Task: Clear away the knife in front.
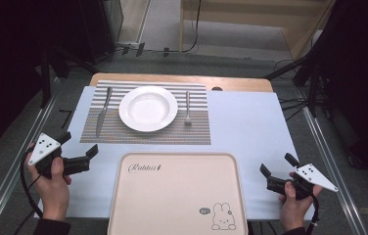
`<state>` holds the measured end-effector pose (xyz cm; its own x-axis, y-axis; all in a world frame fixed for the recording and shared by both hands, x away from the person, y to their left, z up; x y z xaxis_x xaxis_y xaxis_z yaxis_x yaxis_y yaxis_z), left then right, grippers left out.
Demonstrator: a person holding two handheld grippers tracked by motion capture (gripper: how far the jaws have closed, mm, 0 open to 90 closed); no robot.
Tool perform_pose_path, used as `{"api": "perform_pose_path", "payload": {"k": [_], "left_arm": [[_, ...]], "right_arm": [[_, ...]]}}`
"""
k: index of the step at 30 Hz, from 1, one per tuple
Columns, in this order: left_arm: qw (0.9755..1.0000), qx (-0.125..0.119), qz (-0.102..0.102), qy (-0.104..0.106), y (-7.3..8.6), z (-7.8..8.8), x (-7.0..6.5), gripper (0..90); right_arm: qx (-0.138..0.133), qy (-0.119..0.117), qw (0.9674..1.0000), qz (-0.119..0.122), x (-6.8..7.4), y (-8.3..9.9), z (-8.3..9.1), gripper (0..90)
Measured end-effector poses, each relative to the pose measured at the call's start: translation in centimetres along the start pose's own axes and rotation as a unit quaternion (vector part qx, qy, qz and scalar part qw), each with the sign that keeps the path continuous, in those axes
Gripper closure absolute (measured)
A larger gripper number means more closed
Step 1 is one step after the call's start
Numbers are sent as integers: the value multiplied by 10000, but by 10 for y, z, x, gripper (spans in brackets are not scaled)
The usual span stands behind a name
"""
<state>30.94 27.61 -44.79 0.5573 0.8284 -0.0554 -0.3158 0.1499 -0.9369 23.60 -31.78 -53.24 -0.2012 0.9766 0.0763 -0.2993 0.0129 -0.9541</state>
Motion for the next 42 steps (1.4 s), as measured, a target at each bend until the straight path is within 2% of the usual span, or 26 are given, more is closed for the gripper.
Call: {"api": "perform_pose_path", "payload": {"k": [3, 11, 14, 16, 20, 24, 28, 38, 42], "left_arm": [[10000, 42, 5, 42, -6, -8, 2, 0], [9999, 138, -2, 98, -31, -33, 7, 0], [9998, 142, 77, 110, -40, -47, 13, 0], [9998, 166, 98, 47, -43, -53, 16, 0], [9997, 165, 131, 78, -48, -61, 20, 0], [9995, 316, 45, 48, -52, -74, 25, 0], [9994, 337, 78, 82, -53, -81, 28, 0], [9982, 602, 42, 16, -63, -102, 41, 1], [9979, 634, 134, 35, -67, -108, 46, 1]], "right_arm": [[-17, -41, 10000, 85, 1, 0, 0, 0], [-30, -63, 9999, 89, 2, 0, 0, 0], [-24, -64, 9999, 102, 2, 0, 1, 0], [-37, -77, 9999, 84, 2, 0, 1, 0], [-44, -69, 9999, 59, 1, 1, 1, 0], [-55, -73, 9999, 62, 2, 1, 0, 0], [-57, -78, 9999, 117, 2, 1, 0, 0], [-42, -137, 9998, 155, 4, 1, -1, 0], [-47, -142, 9998, 138, 4, 1, -1, 0]]}}
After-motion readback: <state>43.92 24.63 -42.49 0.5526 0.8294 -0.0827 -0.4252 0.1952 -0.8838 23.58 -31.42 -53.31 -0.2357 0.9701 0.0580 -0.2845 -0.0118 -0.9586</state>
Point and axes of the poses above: each handheld gripper's, and its own axes: z roughly backward along the jaws, y roughly out of its underside, x roughly to its left, the point moved 5 cm from there along -z, roughly forward along the jaws, and after that the axes turned 6 degrees about y, right-handed, at the moved point
